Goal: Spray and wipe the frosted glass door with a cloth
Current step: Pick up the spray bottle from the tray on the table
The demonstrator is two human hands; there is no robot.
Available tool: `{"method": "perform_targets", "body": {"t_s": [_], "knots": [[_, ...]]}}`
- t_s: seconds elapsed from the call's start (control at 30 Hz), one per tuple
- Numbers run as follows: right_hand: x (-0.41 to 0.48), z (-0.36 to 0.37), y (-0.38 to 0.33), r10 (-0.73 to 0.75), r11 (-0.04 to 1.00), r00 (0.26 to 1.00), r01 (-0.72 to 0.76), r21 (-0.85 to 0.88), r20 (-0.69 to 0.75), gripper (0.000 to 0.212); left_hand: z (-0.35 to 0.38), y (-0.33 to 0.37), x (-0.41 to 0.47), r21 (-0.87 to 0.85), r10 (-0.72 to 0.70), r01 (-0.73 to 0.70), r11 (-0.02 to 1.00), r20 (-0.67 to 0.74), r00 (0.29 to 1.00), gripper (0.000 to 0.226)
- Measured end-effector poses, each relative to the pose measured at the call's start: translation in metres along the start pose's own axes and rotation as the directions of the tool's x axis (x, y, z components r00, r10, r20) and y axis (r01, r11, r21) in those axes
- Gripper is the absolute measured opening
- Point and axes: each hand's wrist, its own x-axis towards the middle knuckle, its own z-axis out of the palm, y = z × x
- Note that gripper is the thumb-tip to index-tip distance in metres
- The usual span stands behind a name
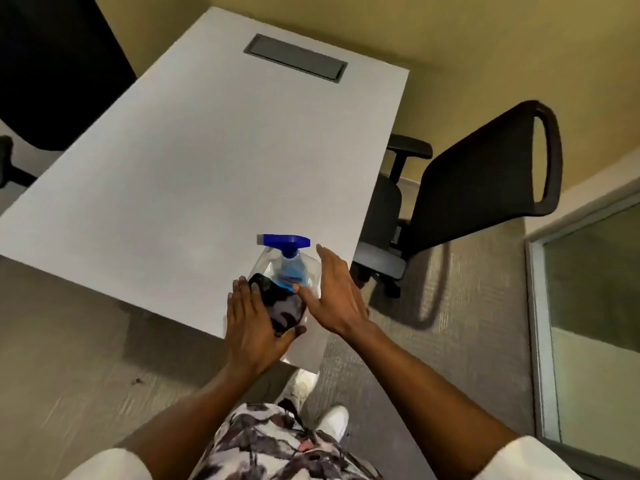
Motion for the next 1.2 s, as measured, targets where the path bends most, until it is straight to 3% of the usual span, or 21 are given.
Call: {"method": "perform_targets", "body": {"t_s": [0.1,0.43,0.53,0.77,0.93,1.07,1.2], "knots": [[0.020,0.005,-0.017,-0.011,0.996,1.000,0.012,0.090,-0.016,0.087,-0.003,0.004,0.007,0.006,-0.099,0.099,0.995,0.082,0.992,0.163],[0.042,0.010,-0.031,0.095,0.992,0.994,-0.090,0.091,-0.052,0.043,-0.017,0.019,0.007,0.013,-0.199,0.199,0.980,0.141,0.970,0.170],[0.037,0.002,-0.029,0.089,0.995,0.989,-0.082,0.062,-0.117,0.043,-0.022,0.024,0.008,0.033,-0.226,0.224,0.974,0.159,0.961,0.173],[0.012,-0.031,-0.016,0.132,0.979,0.952,-0.082,0.187,-0.277,0.048,-0.028,0.030,0.010,0.104,-0.235,0.219,0.970,0.186,0.954,0.170],[-0.024,-0.065,0.003,0.142,0.969,0.896,-0.039,0.244,-0.420,0.048,-0.029,0.031,0.008,0.093,-0.159,0.149,0.984,0.122,0.980,0.173],[-0.058,-0.089,0.018,0.201,0.950,0.837,-0.040,0.310,-0.508,0.044,-0.030,0.060,0.006,-0.133,0.062,-0.059,0.989,0.018,0.998,0.167],[-0.091,-0.102,0.033,0.259,0.935,0.761,-0.043,0.351,-0.596,0.049,-0.025,0.109,0.005,-0.342,0.329,-0.292,0.893,0.055,0.943,0.164]]}}
